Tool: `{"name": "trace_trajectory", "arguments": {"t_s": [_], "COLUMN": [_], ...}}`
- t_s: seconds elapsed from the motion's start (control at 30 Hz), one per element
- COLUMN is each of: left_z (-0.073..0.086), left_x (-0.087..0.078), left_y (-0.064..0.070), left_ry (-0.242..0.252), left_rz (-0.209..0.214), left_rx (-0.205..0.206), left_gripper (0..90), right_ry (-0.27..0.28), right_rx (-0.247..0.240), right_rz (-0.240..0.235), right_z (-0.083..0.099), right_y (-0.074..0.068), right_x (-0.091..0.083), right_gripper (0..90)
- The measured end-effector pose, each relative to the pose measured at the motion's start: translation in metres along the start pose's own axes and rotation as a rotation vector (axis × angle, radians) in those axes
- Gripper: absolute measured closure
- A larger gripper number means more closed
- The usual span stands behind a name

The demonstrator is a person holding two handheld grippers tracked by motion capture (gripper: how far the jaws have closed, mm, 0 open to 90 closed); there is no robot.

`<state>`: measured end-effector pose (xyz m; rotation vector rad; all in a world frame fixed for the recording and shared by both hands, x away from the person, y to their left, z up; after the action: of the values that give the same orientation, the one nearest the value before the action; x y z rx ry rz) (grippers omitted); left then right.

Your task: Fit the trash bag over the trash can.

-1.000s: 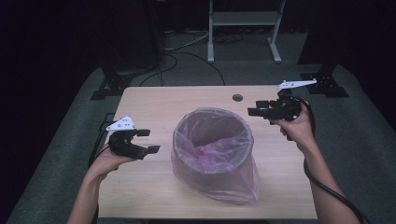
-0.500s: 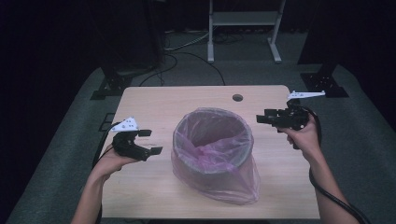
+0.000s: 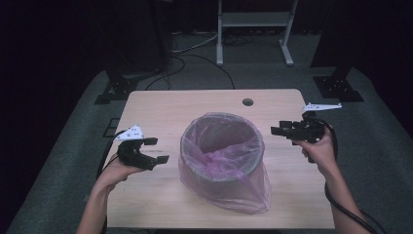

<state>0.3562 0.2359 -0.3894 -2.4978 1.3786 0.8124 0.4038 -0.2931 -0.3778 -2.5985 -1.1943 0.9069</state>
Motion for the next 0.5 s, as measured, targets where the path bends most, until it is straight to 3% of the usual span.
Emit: {"name": "trace_trajectory", "arguments": {"t_s": [0.5], "left_z": [0.013], "left_x": [0.001], "left_y": [0.001], "left_ry": [0.008], "left_rz": [-0.003], "left_rx": [-0.016], "left_gripper": [9.8], "right_ry": [-0.017], "right_rx": [0.009], "right_rz": [0.025], "right_z": [0.028], "right_y": [0.002], "right_x": [-0.006], "right_gripper": [32.8]}}
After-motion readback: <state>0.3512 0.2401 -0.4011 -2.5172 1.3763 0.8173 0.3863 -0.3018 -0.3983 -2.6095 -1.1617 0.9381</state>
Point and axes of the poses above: each handheld gripper's, and its own axes: x roughly forward along the jaws, z roughly out of its underside, y roughly to its right, the point moved 1 cm from there along x, roughly forward along the jaws
